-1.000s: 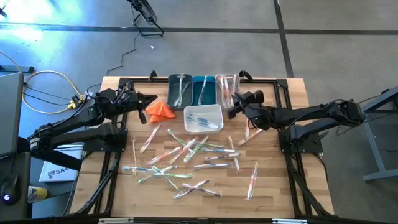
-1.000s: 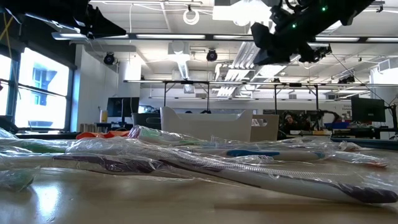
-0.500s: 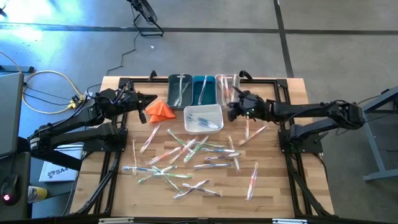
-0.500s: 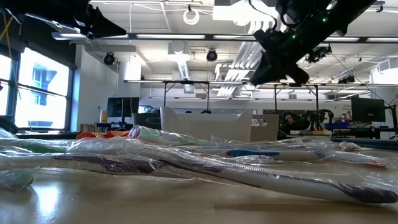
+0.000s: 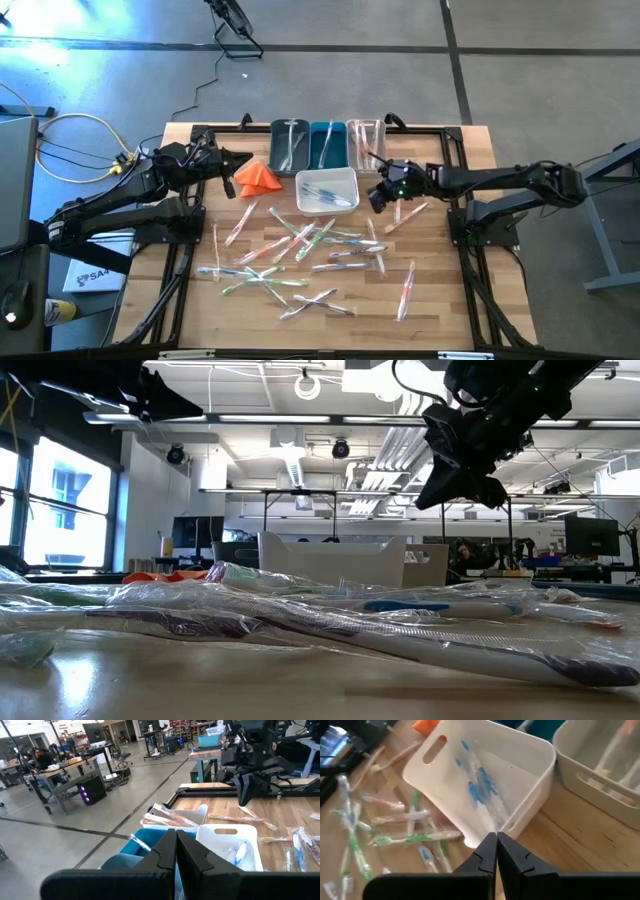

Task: Pick & Place Toothbrushes
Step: Put the orange toothbrush into the gray bin

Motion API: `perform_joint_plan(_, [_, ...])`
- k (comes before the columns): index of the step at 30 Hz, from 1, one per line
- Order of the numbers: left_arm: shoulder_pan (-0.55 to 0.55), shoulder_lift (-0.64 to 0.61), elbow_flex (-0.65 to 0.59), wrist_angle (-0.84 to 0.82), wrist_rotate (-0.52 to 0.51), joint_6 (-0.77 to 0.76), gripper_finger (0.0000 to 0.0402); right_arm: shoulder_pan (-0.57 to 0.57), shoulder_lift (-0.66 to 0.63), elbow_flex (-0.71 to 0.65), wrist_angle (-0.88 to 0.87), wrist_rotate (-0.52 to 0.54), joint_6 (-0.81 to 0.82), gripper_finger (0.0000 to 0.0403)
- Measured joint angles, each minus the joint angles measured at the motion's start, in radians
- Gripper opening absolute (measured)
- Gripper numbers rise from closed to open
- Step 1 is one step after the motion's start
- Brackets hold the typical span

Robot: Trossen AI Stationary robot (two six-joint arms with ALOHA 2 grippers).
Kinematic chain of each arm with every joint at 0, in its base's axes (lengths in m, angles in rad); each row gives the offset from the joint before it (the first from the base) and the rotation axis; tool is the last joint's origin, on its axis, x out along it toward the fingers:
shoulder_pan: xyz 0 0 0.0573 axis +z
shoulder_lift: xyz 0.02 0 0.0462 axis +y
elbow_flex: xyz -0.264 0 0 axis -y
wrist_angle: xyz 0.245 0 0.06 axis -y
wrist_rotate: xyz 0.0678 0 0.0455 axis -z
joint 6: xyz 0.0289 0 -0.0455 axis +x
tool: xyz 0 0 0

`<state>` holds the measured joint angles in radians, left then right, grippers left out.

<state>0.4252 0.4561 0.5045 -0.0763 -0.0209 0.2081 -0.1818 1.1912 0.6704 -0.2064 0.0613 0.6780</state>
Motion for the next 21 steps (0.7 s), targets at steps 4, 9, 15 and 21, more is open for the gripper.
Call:
perform_joint_plan(4, [0.0,0.0,0.0,0.0,0.005,0.0,0.0008,0.03,0.0,0.0,-0.061,0.076,0.008,0.0004])
perform_joint_plan(9, [0.0,0.0,0.0,0.002,0.005,0.0,0.0008,0.055,0.021,0.067,-0.22,0.135,0.034,0.0004])
perform_joint_plan(15, [0.0,0.0,0.0,0.003,0.004,0.0,0.0008,0.054,0.062,0.154,-0.366,0.153,0.085,0.0004])
perform_joint_plan(21, [0.0,0.0,0.0,0.001,0.003,0.0,0.0008,0.007,0.064,0.163,-0.502,0.176,0.251,0.0004])
